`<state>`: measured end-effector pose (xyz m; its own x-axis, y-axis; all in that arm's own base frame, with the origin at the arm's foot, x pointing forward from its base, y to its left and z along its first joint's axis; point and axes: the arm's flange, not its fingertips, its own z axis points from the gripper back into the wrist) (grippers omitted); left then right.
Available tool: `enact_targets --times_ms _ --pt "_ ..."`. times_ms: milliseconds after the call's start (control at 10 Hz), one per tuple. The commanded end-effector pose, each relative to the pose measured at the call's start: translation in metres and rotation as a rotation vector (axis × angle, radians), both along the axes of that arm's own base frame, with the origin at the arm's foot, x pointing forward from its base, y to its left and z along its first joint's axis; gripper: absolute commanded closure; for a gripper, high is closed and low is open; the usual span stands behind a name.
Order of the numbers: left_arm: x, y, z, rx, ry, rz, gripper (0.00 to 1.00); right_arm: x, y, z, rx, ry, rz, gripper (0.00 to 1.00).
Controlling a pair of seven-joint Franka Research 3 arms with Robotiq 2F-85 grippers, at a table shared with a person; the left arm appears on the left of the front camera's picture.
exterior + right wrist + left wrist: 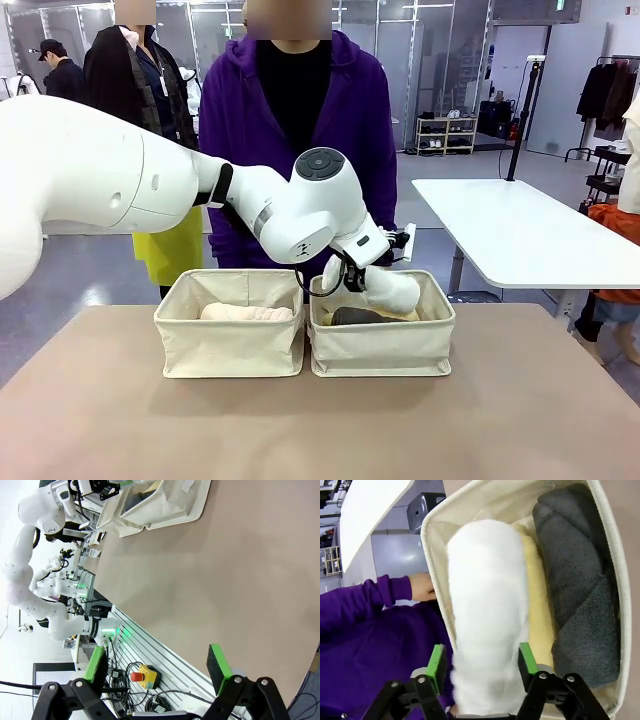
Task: Divide the towels into two baskets.
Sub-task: Pick up one hotel-folded towel from the bottom of the table and place it in the Fabric basket indicated by the person.
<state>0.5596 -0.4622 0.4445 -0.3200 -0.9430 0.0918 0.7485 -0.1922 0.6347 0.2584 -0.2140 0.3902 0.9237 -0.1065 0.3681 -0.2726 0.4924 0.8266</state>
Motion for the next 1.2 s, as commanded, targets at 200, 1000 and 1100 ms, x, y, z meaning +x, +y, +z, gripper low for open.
enact_targets --times_ms 200,1000,1100 --pt "-0.012 0.003 0.003 -0.015 -0.022 0.021 0.0 -0.002 0.001 0.004 0.016 -0.012 -0.01 0.0" --pt "-0.001 -0.001 0.002 -0.005 -0.001 0.002 0.0 -0.002 0.001 0.004 0.016 -0.012 -0.01 0.0" --pt "-0.001 -0.001 0.002 -0.005 -0.001 0.002 0.0 -0.002 0.001 0.004 0.016 -0.012 -0.01 0.0"
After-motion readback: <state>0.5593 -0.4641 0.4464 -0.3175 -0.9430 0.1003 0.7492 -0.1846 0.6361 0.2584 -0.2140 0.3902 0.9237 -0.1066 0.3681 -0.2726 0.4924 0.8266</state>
